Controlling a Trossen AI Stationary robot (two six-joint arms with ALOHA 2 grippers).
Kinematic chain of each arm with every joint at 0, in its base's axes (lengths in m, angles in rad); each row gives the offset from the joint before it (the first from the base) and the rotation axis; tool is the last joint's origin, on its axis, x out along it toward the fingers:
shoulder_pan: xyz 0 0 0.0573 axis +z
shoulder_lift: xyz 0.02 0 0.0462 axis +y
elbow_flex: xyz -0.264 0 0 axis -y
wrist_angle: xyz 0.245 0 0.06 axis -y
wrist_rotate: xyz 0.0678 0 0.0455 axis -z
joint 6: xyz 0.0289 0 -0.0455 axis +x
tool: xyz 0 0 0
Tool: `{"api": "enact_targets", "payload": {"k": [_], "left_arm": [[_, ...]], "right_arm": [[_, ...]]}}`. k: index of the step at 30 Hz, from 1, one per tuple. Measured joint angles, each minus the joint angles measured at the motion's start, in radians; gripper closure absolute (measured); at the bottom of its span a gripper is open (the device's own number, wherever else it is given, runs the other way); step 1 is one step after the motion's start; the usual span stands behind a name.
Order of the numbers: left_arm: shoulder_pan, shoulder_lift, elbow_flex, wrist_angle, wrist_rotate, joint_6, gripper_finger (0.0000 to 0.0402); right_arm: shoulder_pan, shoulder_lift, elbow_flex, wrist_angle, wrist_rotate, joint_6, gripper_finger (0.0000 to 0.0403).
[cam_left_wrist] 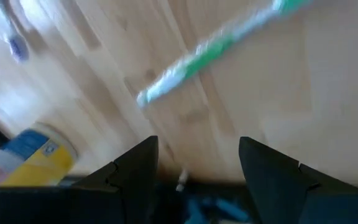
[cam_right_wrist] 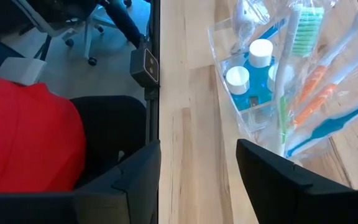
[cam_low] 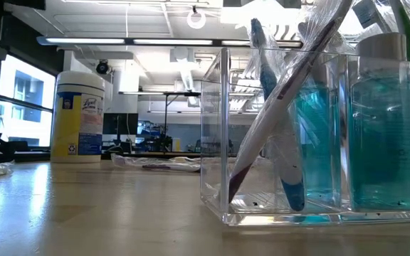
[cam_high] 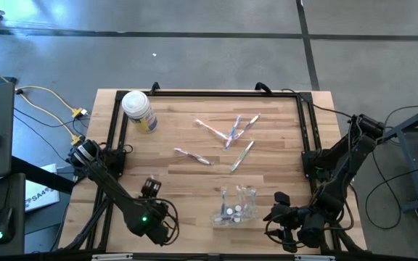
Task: Pick & Place toothbrushing station
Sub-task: Put the left green toothbrush into the transparent bin
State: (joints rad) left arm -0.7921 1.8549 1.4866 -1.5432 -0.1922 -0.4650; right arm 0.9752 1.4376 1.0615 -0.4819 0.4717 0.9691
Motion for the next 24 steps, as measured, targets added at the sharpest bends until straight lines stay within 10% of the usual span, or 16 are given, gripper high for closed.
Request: {"api": "enact_targets", "payload": {"k": [24], "left_arm": [[0.152,-0.119,-0.44,0.512,0.153,0.306,0.0181]], "right_arm": [[-0.007,0.005,0.0,-0.003,0.027,-0.032,0.02]]}}
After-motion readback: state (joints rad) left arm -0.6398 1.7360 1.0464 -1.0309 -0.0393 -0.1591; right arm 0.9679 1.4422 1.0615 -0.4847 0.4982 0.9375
